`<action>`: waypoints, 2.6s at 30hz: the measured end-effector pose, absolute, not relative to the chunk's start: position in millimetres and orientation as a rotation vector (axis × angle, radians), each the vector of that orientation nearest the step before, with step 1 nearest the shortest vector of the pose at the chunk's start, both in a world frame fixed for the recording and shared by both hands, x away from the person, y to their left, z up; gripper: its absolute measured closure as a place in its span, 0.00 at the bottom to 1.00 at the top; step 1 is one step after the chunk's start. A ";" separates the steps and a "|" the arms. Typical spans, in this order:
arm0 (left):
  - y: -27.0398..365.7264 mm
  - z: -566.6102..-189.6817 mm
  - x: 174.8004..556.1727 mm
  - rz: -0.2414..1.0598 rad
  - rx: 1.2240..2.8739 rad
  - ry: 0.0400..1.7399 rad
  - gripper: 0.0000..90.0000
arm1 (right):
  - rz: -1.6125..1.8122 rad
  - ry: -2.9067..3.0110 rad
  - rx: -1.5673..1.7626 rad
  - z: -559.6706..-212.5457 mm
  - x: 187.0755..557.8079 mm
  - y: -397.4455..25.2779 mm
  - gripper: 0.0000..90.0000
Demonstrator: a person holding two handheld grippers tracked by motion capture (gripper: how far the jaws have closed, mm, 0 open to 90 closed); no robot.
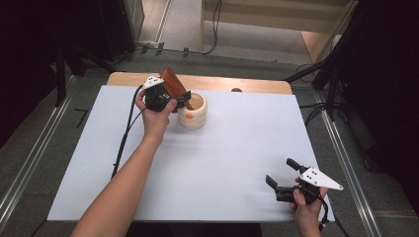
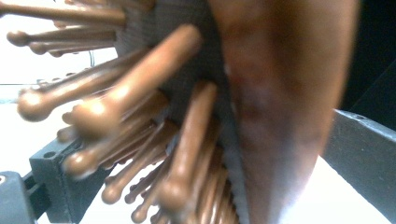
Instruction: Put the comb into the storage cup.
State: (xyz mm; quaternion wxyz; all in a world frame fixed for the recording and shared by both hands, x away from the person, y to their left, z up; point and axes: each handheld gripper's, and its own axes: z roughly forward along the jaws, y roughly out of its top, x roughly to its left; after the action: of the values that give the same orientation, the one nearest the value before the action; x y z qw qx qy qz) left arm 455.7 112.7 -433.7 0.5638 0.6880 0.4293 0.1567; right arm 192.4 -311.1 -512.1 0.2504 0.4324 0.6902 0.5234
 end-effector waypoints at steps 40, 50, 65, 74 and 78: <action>137.9 -429.0 421.1 0.417 1.652 0.961 0.00 | 1.416 1.875 1.187 -513.5 193.8 -309.9 0.00; 145.5 -426.9 403.7 0.425 1.666 0.937 0.00 | 1.415 1.877 1.185 -513.1 193.4 -309.8 0.00; 160.7 -432.2 373.2 0.412 1.663 0.919 0.00 | 1.410 1.876 1.184 -512.6 192.8 -309.2 0.00; 166.2 -430.8 356.2 0.437 1.671 0.889 0.00 | 1.409 1.874 1.186 -512.3 192.6 -309.1 0.00; 168.9 -430.9 348.0 0.448 1.678 0.875 0.00 | 1.410 1.874 1.184 -512.3 192.5 -309.4 0.00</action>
State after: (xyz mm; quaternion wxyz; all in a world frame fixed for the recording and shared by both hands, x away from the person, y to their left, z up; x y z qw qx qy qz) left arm 348.0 168.9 -430.9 0.5634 0.7128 0.3719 0.1905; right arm 192.5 -309.4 -512.3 0.2545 0.4358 0.6898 0.5191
